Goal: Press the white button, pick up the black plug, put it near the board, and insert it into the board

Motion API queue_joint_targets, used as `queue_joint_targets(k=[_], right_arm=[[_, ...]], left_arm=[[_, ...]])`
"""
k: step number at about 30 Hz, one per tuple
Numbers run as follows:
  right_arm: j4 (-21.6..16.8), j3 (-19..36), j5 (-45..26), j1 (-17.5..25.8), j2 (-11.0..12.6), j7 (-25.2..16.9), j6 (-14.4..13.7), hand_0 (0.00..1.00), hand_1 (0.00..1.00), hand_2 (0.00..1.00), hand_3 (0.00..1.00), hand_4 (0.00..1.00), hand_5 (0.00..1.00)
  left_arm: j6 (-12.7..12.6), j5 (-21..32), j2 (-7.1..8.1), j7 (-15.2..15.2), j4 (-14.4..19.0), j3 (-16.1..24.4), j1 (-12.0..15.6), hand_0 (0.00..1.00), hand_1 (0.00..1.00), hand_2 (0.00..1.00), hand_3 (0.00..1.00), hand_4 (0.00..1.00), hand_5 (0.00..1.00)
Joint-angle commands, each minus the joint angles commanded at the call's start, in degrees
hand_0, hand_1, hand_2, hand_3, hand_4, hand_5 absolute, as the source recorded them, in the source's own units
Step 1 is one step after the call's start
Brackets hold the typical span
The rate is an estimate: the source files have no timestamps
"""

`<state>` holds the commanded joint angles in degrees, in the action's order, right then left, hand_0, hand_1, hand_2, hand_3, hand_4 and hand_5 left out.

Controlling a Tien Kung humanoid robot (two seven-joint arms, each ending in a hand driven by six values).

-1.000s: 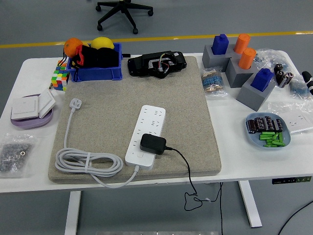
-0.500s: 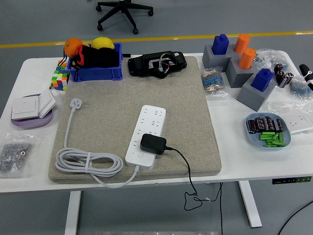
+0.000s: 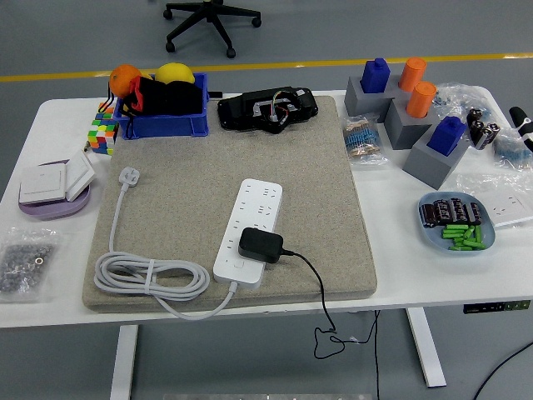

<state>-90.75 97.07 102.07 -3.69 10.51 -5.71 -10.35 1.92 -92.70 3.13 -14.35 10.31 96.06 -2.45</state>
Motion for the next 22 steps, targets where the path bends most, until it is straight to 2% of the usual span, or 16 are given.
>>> queue_joint_targets(k=[8,22], right_arm=[[-0.2,0.1,-0.1,0.0,0.2,-0.9,0.0,0.878,0.789,0.752,0.677,0.852,0.573],[-0.3,0.6,0.2,-0.1,-0.5,-1.4,-0.1,0.871,0.781,0.746,0.662,0.833,0.543]], left_arm=[[-0.1,0.9,0.01,0.3,0.0,-0.8,-0.6,0.624,0.632,0.64,0.695,0.588,0.377],[0.1,-0.8,0.13,0.1,0.0,0.4,-0.3,0.625,0.632,0.64,0.695,0.588,0.377]])
